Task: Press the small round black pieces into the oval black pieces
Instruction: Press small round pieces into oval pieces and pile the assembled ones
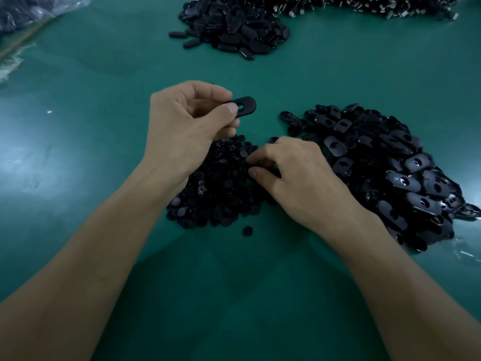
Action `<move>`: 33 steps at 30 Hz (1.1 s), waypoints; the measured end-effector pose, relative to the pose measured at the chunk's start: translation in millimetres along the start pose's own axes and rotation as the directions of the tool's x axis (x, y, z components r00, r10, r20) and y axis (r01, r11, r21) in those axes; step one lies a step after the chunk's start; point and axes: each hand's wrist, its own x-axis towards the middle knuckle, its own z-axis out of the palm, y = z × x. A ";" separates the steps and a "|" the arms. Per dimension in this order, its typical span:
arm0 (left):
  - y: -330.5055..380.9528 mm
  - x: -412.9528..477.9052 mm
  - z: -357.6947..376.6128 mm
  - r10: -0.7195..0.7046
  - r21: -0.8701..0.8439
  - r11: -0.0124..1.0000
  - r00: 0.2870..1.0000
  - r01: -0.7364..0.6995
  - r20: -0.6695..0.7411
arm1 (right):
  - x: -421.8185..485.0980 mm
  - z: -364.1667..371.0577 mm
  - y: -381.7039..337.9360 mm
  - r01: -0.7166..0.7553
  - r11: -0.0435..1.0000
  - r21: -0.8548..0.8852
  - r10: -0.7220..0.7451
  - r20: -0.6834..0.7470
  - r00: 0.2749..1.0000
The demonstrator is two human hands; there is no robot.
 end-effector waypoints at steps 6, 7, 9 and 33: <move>-1.6 0.6 -0.6 0.022 0.057 0.998 1.000 -0.021 -0.005 | -1.7 -0.4 -3.5 0.031 0.998 -0.058 -0.032 -0.020 0.999; -1.9 0.7 -0.5 0.025 0.068 0.997 1.000 -0.025 -0.005 | -1.9 -0.5 -4.3 0.037 0.997 -0.062 -0.038 -0.021 0.999; -2.3 1.0 -0.4 0.027 0.080 0.996 1.000 -0.027 -0.005 | -2.1 0.0 -4.9 0.042 0.997 -0.065 -0.044 -0.026 0.999; -4.8 0.6 0.2 0.082 0.198 0.977 0.996 -0.084 0.020 | -2.3 -1.3 -6.8 0.047 0.992 0.120 -0.030 -0.142 0.989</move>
